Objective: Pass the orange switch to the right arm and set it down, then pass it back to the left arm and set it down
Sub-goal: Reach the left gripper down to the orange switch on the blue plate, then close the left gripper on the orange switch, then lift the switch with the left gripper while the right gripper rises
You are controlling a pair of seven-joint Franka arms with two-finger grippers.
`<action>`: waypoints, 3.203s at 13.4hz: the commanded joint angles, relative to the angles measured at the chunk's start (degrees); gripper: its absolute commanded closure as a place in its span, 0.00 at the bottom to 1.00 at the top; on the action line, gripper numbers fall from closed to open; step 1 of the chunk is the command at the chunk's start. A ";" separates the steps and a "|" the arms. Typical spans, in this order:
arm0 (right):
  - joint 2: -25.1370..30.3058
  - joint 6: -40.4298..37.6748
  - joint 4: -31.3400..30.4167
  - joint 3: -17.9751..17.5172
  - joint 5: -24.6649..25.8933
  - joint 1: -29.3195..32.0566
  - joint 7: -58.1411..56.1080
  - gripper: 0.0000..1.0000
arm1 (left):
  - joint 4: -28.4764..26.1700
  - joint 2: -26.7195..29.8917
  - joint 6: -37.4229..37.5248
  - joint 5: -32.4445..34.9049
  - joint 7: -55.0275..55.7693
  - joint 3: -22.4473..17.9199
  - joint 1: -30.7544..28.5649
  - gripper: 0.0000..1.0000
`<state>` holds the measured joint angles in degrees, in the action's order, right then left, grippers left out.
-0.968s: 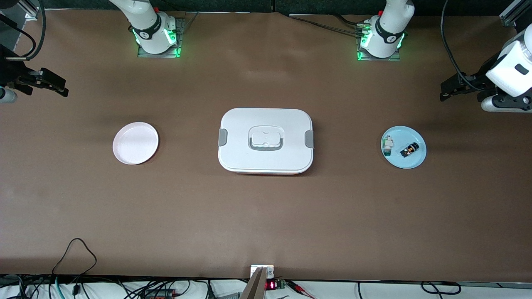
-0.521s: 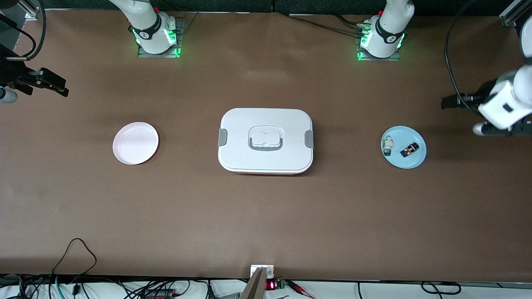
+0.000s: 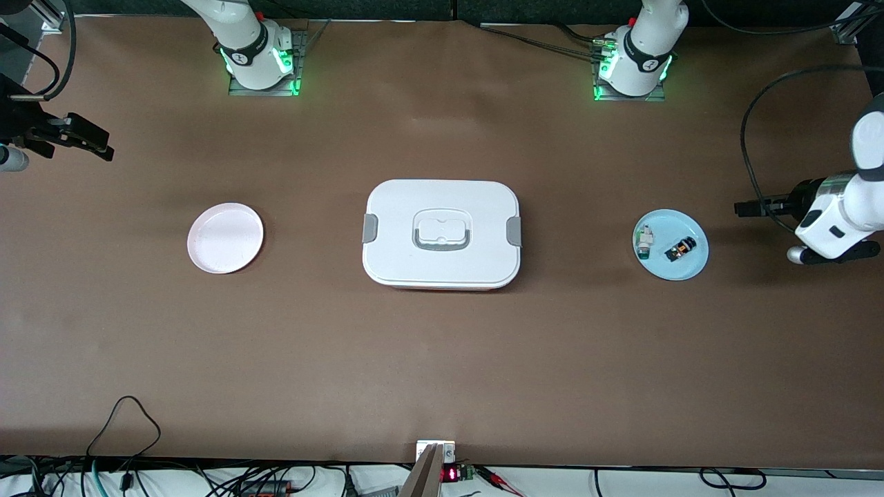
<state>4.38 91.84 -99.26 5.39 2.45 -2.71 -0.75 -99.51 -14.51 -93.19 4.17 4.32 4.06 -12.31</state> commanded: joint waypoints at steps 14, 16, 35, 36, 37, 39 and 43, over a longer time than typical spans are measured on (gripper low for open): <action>0.02 0.35 -0.85 0.32 -0.69 0.33 -0.84 0.00 | -21.77 -6.93 -40.85 -0.13 27.69 2.62 0.36 0.00; -0.07 0.44 -0.59 0.41 -0.87 0.42 -0.66 0.00 | -22.39 -7.02 -41.02 -0.13 25.04 2.62 0.18 0.00; -2.18 -1.23 0.12 -0.29 -1.40 -3.00 -0.92 0.00 | -26.79 -9.31 -50.34 2.33 15.46 2.27 -0.96 0.43; -2.44 -1.31 0.12 -0.29 -1.40 -3.44 -0.92 0.00 | -26.62 -9.22 -49.82 2.33 14.58 2.27 -0.96 0.60; -2.71 -1.23 0.12 -0.29 -1.31 -3.62 -0.92 0.00 | -26.35 -9.22 -49.03 2.33 13.36 2.27 -0.96 0.70; -3.58 -1.66 0.12 -0.29 -1.31 -3.97 -1.01 0.00 | -24.95 -9.22 -45.26 2.24 13.87 2.27 -1.14 0.84; -4.73 -2.55 0.03 -0.38 -1.57 -5.46 -1.36 0.00 | -15.31 -8.78 -27.47 0.67 14.66 2.97 -0.61 0.88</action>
<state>-0.40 90.28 -99.44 4.94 1.70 -6.81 -1.21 -121.21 -23.77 -131.33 5.43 19.15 6.25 -12.90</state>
